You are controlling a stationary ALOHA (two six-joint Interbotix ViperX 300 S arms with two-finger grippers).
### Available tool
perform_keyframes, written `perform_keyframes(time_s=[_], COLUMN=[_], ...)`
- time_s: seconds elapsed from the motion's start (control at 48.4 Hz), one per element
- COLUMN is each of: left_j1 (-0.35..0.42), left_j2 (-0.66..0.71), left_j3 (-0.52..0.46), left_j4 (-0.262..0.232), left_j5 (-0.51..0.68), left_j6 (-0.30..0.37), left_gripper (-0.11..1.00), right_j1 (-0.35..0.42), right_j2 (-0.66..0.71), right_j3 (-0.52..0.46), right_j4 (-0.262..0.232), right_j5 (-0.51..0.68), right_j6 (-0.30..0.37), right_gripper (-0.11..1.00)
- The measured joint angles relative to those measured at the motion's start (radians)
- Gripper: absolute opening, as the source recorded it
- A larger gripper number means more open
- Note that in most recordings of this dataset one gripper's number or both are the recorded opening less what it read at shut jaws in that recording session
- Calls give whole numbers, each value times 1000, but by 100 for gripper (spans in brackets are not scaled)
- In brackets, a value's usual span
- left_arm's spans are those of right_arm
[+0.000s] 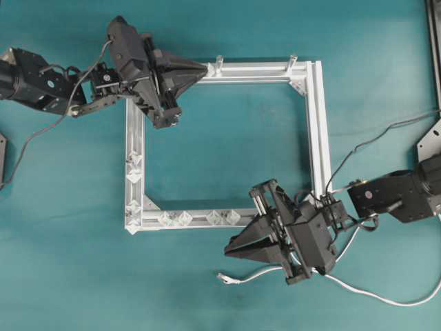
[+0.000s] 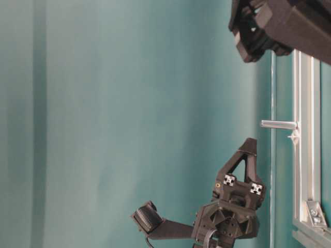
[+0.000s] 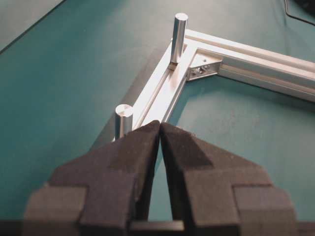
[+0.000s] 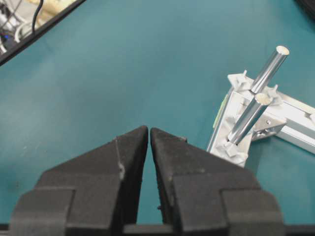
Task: Move the cable alternately left and right between 8 closely spaced pins so it hooks onto each one.
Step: 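Move the left arm aside and lower the right gripper toward the cable plug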
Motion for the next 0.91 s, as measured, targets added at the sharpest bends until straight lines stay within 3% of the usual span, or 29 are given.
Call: perform_keyframes(time_s=[0.145, 0.31, 0.558, 0.744, 0.909], left_j1=[5, 14, -6, -57, -92], left_j2=[-77, -172, -284, -377, -451], left_j3=[-3, -2, 26, 75, 126], left_j4=[35, 38, 40, 41, 41], left_j5=[46, 149, 291, 342, 385], left_j6=[41, 101, 117, 115, 114], left_gripper=[0, 0, 0, 0, 0], right_j1=[3, 5, 23, 80, 135], right_j2=[6, 9, 9, -28, -51], right_j3=[0, -8, -61, -132, -190], right_j4=[0, -6, -21, -20, -20], right_j5=[21, 78, 126, 290, 528], right_j6=[6, 6, 12, 12, 29], right_gripper=[0, 0, 0, 0, 0])
